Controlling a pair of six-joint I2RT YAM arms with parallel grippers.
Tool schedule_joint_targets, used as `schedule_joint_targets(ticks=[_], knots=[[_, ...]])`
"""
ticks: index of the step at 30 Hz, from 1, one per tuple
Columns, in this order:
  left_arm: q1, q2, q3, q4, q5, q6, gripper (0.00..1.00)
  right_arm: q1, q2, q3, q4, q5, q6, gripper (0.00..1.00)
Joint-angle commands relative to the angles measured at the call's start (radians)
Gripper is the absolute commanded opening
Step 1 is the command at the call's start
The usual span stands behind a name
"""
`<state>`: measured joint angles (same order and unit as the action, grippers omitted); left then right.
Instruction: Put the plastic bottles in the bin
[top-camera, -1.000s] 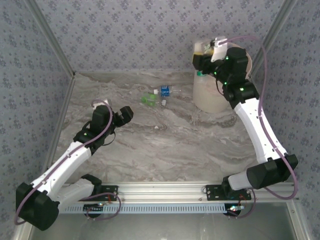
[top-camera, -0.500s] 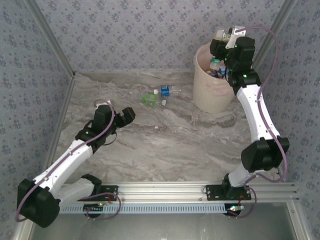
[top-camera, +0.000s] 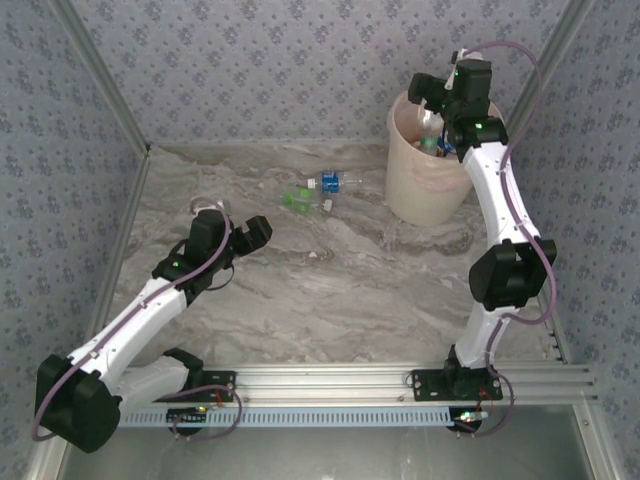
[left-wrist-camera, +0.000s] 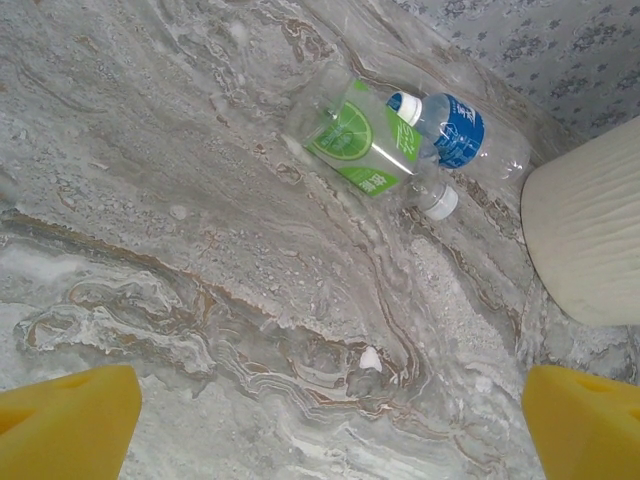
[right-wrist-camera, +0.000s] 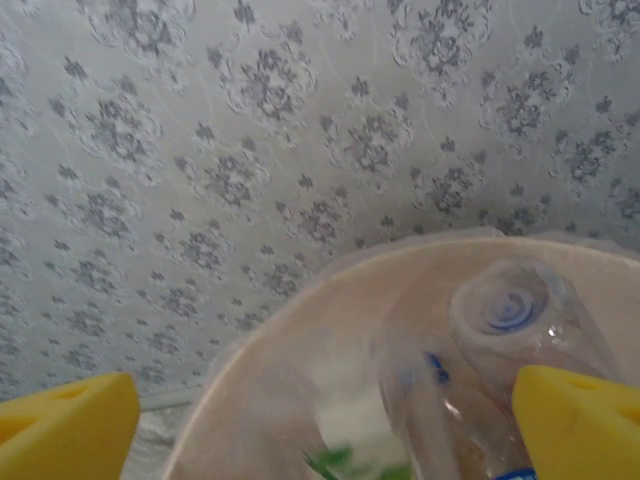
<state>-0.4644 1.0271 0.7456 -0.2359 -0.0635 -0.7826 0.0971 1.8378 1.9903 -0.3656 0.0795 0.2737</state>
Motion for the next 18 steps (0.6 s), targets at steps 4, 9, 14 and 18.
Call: schedule_joint_targets(ticks=[4,9,14,18], knots=[[0.006,0.014,0.039,-0.002,0.015,0.02,0.98,-0.004,-0.131,-0.103,0.029,0.041,0.006,1.0],[0.006,0.041,0.05,-0.002,0.026,0.026,0.98,-0.005,-0.163,-0.131,0.019,0.019,-0.02,1.0],[0.007,0.106,0.094,-0.008,0.023,0.084,0.98,0.007,-0.253,-0.249,0.116,-0.044,-0.015,1.0],[0.014,0.214,0.173,-0.019,0.016,0.122,0.98,0.019,-0.359,-0.375,0.206,-0.228,-0.022,1.0]])
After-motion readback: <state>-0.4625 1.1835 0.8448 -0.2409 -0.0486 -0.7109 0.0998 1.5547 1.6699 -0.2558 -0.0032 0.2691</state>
